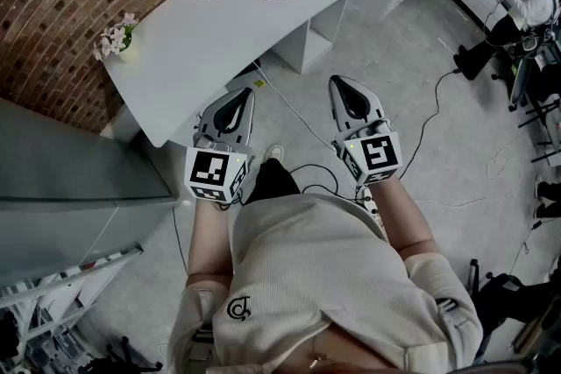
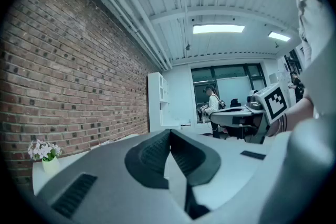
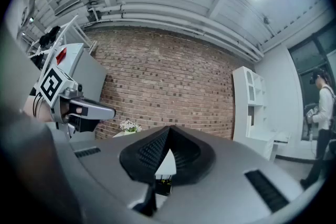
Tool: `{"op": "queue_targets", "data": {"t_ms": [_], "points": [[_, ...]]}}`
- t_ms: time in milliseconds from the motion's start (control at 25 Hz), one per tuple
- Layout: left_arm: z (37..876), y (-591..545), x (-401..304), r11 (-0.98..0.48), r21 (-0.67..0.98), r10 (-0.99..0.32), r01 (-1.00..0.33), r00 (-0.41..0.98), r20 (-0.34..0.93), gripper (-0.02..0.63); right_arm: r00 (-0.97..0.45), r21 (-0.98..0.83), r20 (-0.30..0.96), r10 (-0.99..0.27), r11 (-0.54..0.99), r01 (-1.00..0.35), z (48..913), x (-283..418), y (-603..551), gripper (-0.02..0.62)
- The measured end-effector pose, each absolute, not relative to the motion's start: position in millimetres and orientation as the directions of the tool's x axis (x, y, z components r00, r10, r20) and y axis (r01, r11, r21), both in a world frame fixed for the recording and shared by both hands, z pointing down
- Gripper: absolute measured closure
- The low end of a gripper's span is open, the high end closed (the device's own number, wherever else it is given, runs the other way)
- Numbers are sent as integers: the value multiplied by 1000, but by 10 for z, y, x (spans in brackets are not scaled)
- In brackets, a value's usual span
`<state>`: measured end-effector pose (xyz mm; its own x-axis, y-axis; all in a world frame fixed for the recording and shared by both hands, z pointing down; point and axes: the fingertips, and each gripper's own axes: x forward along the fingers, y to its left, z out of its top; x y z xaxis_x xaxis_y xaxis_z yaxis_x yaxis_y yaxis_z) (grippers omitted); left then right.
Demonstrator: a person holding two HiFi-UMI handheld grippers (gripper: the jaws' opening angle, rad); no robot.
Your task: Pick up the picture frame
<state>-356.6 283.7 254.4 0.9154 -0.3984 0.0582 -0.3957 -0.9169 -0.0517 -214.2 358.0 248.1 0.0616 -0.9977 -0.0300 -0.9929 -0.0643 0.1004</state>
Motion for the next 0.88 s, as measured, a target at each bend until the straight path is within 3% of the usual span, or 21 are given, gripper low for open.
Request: {"op": "queue_targets", "data": {"t_ms": [360,600,880], "points": [[2541,2709,-3495,-921,-42,-390,-388,919,58,592,71,72,-18,-997,-72,-995,2516,-2089,3479,591],[2577,2624,-3375,-927,-43,-374,-372,924,73,592,-4,36,-22,-1000,3,-999,2556,-2147,3353,589],[2758,2339,-3064,-938,-19,-345,-345,933,106,592,67,-32,8,-998,-67,-997,2734,-1758,3127,589]]}}
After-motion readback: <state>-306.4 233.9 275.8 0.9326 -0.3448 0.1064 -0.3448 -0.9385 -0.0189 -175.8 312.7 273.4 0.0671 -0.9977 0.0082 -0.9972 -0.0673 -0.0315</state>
